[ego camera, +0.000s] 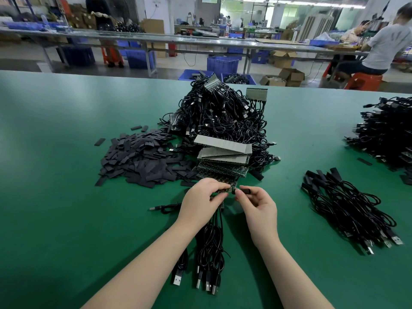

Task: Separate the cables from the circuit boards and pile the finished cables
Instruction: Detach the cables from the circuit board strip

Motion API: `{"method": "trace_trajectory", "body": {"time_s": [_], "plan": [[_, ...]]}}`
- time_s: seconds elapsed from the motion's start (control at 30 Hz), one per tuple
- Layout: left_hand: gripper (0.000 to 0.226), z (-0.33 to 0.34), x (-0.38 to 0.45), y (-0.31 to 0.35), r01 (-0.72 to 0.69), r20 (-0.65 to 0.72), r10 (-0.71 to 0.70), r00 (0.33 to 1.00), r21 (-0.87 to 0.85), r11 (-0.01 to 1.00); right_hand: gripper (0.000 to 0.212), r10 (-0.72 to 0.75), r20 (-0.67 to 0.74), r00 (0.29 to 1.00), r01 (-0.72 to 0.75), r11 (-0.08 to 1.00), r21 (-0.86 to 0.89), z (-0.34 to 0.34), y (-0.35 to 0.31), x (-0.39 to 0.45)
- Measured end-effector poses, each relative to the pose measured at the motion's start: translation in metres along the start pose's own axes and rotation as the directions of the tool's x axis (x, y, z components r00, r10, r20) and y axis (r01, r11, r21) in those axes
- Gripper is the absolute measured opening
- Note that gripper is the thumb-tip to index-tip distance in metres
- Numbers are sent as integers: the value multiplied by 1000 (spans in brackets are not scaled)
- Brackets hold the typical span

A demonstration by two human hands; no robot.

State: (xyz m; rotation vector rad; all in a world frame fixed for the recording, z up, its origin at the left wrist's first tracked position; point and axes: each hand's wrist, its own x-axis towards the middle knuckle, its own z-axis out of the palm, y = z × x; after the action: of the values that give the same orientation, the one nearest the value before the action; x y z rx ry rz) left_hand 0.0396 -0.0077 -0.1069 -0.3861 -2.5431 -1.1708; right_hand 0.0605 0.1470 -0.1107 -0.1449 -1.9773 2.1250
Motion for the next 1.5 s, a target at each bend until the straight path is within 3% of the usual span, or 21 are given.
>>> {"method": "trace_trajectory", "body": {"time_s": [1.0,1.37,1.5], "plan": [[26,-3,1,1,67,98,-60,993,-66,996,12,0,21,1000,0,1000,-6,0,1,0],[38,-2,-1,2,101,67,-89,994,-213,972,15,5,118,993,2,998,-58,1,-1,-1],[41,-2,-5,5,57,51,-49,997,-165,985,13,8,101,995,-6,1000,-21,0,-1,0]]}}
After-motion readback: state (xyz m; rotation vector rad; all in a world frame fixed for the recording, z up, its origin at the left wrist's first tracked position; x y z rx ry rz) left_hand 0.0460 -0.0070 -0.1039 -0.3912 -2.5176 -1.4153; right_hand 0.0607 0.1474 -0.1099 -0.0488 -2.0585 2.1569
